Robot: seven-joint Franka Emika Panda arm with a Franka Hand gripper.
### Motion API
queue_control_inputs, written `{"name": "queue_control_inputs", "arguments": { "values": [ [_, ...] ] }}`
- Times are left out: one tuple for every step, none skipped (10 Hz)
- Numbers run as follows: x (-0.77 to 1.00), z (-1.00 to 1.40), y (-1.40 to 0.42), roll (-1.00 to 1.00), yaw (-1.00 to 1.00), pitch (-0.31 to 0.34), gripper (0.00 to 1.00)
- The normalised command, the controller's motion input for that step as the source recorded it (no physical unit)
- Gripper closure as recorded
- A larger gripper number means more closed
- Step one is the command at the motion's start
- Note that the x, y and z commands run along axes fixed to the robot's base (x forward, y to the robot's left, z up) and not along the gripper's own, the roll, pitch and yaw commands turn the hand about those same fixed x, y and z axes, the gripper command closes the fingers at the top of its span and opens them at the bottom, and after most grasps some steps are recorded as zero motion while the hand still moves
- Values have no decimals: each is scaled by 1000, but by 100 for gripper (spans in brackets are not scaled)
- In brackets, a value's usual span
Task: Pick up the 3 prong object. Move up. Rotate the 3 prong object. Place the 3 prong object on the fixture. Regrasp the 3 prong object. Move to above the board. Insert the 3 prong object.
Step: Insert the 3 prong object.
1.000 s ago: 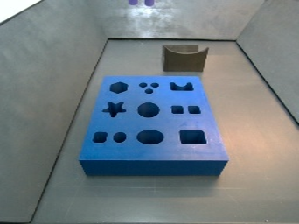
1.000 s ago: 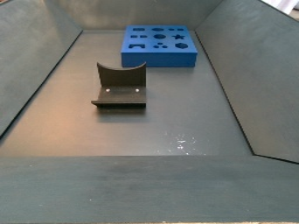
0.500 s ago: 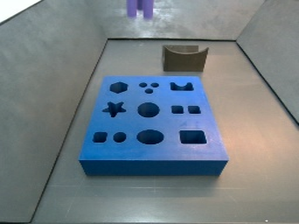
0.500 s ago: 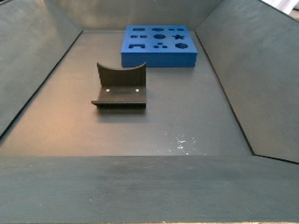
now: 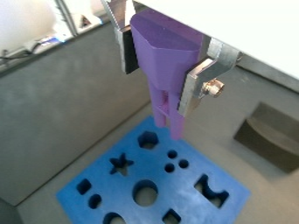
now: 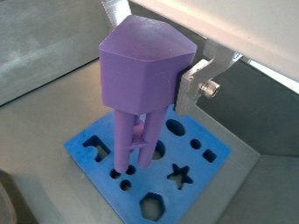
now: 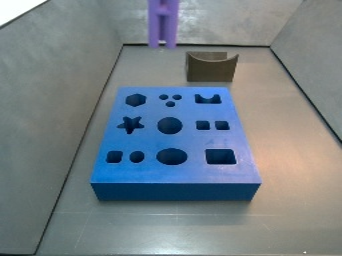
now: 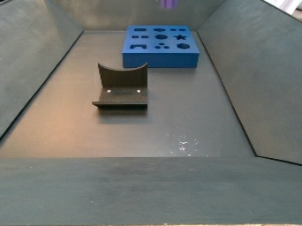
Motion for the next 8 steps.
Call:
{"name": "queue_control_inputs", "arguments": {
  "values": [
    [346,-334,183,-197,-557,63,100],
    [109,-483,263,-304,323,0,100],
    [0,-471,0,-217,851,0,100],
    [0,-380,0,-147,931,36,100],
    [0,-377,0,-146,934,36,100],
    [0,-443,0,-149,926,-43,100],
    [0,-337,63,-41,789,-36,100],
    [14,-231,66,0,340,0,100]
  ]
}}
